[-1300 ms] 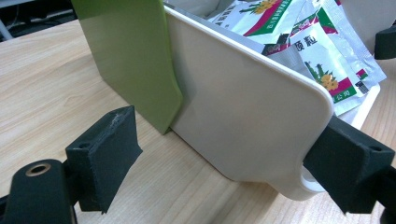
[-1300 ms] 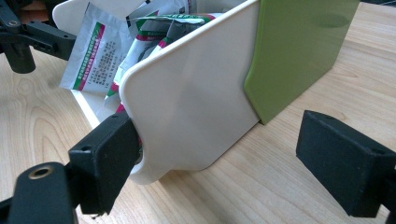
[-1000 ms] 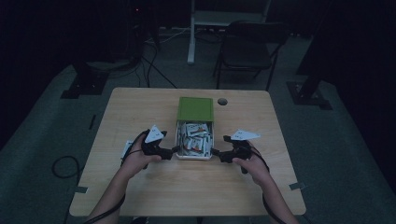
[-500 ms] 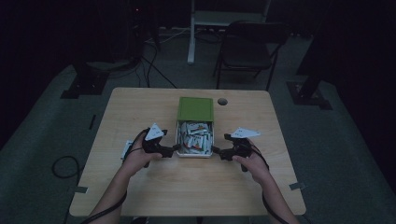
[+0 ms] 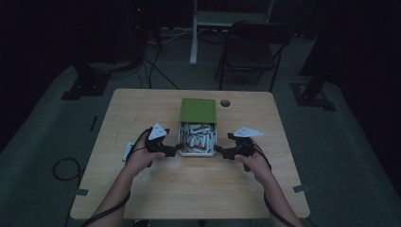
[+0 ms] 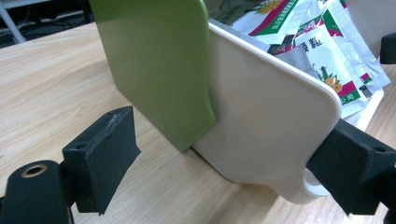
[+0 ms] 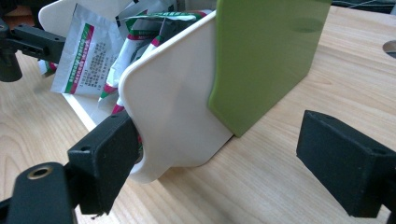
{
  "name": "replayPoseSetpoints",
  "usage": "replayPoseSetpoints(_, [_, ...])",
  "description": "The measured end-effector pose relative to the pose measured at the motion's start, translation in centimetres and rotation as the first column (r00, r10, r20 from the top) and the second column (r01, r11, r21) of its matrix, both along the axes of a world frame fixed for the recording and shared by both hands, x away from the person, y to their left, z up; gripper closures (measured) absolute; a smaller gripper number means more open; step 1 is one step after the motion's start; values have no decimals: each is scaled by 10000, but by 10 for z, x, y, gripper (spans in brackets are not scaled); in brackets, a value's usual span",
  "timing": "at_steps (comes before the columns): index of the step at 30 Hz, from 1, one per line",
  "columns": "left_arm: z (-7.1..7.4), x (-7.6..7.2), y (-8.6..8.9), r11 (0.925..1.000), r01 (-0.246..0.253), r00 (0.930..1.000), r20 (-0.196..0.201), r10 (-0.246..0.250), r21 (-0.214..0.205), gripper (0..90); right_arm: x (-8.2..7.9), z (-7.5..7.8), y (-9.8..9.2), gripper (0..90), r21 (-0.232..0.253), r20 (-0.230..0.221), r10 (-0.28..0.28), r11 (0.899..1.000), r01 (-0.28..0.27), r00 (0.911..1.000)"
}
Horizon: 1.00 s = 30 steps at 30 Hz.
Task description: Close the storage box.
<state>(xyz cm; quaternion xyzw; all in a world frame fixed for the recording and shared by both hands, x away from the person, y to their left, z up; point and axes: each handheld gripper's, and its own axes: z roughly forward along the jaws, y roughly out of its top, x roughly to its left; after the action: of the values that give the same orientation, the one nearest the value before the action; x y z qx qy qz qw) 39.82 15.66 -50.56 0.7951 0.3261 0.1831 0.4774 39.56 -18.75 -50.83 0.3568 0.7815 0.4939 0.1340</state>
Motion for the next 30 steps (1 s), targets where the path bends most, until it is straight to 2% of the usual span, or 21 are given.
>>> replayPoseSetpoints(7, [3,6,1,9999,-146,9999,77,146,-1,129,5,3,1,127,7,6,-38,10000,38,10000])
replayPoseSetpoints(17, [4,13,-1,9998,-173,9998,24,173,92,122,11,4,2,126,-22,-91,-194,9998,194,9998])
replayPoseSetpoints(30, [2,24,-4,9996,-272,9996,-61,272,4,120,20,3,2,119,87,-197,-393,9992,395,9990])
